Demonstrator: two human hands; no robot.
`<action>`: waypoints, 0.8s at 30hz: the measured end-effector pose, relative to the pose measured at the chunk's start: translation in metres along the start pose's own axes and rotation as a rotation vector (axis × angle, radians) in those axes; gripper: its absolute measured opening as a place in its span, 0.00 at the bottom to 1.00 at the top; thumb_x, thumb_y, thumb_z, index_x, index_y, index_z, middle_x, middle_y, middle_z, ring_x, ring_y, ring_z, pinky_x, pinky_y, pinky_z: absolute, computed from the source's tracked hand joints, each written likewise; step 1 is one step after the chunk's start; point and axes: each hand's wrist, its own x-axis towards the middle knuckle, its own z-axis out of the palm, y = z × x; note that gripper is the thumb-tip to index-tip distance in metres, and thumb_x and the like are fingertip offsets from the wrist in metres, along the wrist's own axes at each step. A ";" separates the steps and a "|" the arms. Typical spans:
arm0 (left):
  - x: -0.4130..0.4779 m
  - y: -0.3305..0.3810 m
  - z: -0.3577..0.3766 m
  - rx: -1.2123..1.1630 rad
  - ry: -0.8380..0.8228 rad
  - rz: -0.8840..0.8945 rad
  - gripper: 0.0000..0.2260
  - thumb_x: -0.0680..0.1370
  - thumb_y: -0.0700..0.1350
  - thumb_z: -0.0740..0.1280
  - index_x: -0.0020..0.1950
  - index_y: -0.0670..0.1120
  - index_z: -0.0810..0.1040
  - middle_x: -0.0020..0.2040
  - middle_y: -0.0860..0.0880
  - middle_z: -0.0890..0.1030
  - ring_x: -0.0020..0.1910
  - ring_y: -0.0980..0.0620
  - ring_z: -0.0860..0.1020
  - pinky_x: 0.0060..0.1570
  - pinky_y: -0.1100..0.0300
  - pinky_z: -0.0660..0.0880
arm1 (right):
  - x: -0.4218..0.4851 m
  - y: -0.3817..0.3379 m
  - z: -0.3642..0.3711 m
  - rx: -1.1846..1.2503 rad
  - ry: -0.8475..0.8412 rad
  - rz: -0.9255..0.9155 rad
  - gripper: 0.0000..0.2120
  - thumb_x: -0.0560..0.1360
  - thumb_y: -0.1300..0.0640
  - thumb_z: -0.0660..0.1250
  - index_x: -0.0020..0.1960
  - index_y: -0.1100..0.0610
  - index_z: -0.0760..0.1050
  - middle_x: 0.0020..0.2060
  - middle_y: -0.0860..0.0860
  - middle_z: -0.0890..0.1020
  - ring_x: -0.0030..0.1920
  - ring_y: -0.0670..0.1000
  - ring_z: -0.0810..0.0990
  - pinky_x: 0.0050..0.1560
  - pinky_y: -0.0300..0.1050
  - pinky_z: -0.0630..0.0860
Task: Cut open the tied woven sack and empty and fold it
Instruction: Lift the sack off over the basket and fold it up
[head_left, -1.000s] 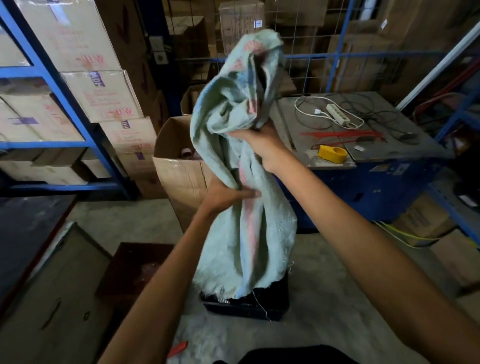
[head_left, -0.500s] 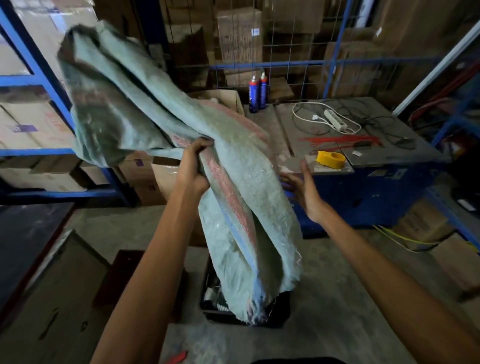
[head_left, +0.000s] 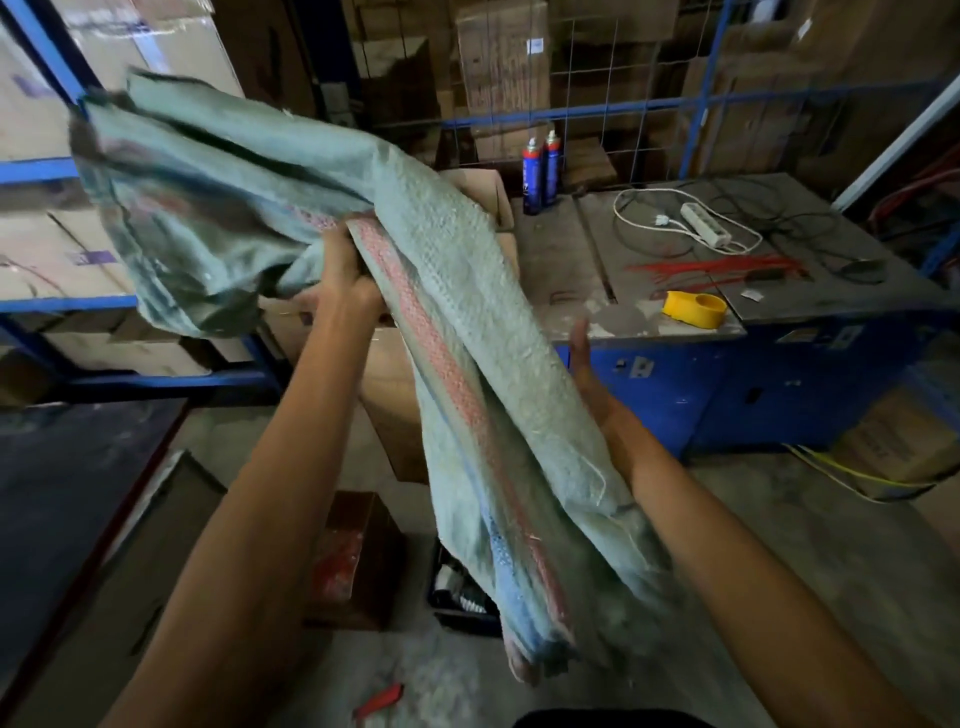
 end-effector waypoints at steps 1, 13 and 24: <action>-0.002 0.005 -0.005 0.087 0.039 -0.005 0.17 0.85 0.45 0.57 0.63 0.36 0.80 0.54 0.39 0.85 0.62 0.41 0.78 0.66 0.46 0.73 | 0.005 -0.002 -0.005 0.052 -0.088 0.055 0.22 0.57 0.34 0.77 0.36 0.52 0.85 0.29 0.53 0.84 0.31 0.50 0.83 0.29 0.34 0.78; 0.002 -0.031 -0.140 1.043 0.054 -0.733 0.47 0.74 0.78 0.46 0.57 0.37 0.80 0.52 0.35 0.84 0.54 0.36 0.81 0.49 0.44 0.79 | 0.041 -0.028 -0.047 -0.367 0.054 -0.068 0.11 0.72 0.71 0.68 0.48 0.57 0.80 0.35 0.49 0.88 0.36 0.48 0.87 0.36 0.40 0.81; -0.032 -0.070 -0.151 1.973 -0.285 -0.002 0.65 0.56 0.65 0.82 0.83 0.46 0.51 0.82 0.42 0.57 0.82 0.39 0.55 0.80 0.42 0.51 | 0.053 -0.052 -0.004 -0.521 0.008 -0.264 0.10 0.70 0.68 0.73 0.45 0.55 0.81 0.36 0.46 0.87 0.39 0.45 0.86 0.41 0.39 0.81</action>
